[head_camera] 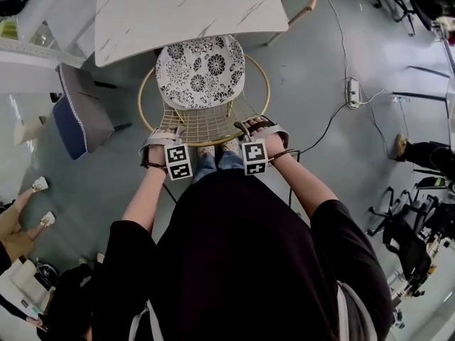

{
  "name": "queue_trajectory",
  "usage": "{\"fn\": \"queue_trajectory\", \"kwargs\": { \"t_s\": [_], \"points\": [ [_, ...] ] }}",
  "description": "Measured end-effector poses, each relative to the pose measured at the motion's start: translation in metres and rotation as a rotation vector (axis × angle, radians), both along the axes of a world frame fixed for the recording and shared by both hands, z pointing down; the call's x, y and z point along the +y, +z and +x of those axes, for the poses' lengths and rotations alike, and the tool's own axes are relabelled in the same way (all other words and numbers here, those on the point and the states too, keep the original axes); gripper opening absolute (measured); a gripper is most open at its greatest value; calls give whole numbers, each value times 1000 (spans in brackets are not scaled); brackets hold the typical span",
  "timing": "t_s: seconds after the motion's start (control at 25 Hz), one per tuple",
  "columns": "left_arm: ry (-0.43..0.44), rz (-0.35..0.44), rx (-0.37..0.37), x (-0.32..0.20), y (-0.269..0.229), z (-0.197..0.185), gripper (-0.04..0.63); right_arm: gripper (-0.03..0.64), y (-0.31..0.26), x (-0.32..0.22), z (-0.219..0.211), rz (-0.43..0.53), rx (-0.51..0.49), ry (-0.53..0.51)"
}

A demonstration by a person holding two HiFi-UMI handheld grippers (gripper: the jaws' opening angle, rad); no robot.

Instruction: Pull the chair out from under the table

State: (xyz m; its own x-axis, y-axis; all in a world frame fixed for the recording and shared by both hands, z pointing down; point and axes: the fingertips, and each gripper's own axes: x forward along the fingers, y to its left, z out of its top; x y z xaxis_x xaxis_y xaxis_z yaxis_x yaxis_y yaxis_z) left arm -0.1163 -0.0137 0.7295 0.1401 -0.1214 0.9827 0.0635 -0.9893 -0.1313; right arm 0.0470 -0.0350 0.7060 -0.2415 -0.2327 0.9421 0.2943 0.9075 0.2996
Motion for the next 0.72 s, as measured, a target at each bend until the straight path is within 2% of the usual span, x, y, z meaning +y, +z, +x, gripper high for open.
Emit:
{"fn": "queue_trajectory", "kwargs": {
  "t_s": [0.2, 0.36, 0.44, 0.48, 0.56, 0.72],
  "points": [
    [64, -29, -60, 7, 21, -11, 239, 163, 22, 1, -1, -5, 68, -42],
    [145, 2, -111, 14, 32, -18, 189, 153, 36, -4, 10, 30, 142, -40],
    [136, 29, -115, 10, 33, -18, 150, 82, 38, -6, 14, 54, 165, -39],
    [123, 45, -114, 7, 33, -18, 104, 56, 39, -7, 14, 65, 178, -46],
    [106, 70, -116, 0, 33, -18, 23, 42, 39, -7, 13, 77, 212, -60],
    [98, 80, -118, 0, 34, -19, 17, 40, 41, -6, 13, 57, 244, -44]
  ]
}}
